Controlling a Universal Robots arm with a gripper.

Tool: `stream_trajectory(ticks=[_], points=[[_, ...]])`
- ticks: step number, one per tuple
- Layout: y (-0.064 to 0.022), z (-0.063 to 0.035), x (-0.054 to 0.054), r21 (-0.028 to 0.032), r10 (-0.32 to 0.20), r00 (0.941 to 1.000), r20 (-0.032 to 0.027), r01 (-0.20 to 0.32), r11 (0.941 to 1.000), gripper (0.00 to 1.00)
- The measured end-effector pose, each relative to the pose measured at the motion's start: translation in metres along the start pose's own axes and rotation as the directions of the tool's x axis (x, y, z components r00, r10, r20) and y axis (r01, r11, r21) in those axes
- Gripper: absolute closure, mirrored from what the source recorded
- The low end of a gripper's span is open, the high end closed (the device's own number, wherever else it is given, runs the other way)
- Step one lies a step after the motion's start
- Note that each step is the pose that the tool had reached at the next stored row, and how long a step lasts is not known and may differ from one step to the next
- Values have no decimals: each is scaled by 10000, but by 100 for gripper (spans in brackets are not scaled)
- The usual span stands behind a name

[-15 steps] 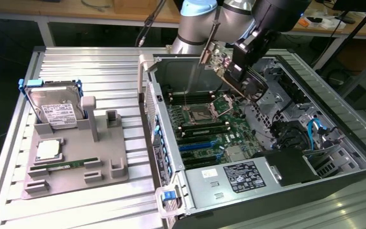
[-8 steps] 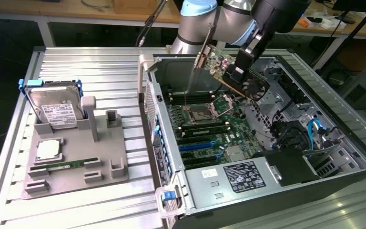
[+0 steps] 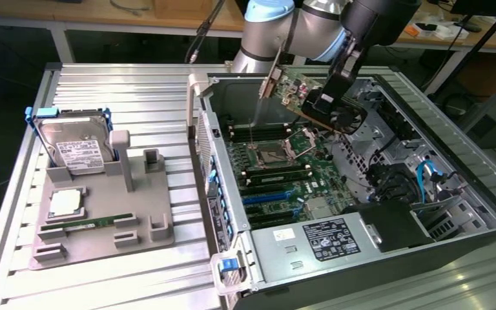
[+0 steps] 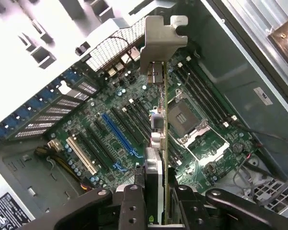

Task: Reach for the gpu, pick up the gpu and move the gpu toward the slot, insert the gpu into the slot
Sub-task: 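Insert the gpu into the slot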

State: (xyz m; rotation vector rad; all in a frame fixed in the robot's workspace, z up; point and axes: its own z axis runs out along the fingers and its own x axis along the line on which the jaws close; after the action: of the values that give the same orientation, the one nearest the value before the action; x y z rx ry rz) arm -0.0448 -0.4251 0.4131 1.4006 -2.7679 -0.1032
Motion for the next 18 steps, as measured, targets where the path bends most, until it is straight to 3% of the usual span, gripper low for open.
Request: stream_trajectory(ticks=[2,9,15,18], points=[[0,1,1,41,-321,9995,5,321,9995,73],[-2,6,1,418,-1275,9917,167,1267,9911,73],[-5,14,5,470,-2015,9794,139,2007,9785,73],[-6,18,7,599,-2382,9711,171,2368,9697,73]])
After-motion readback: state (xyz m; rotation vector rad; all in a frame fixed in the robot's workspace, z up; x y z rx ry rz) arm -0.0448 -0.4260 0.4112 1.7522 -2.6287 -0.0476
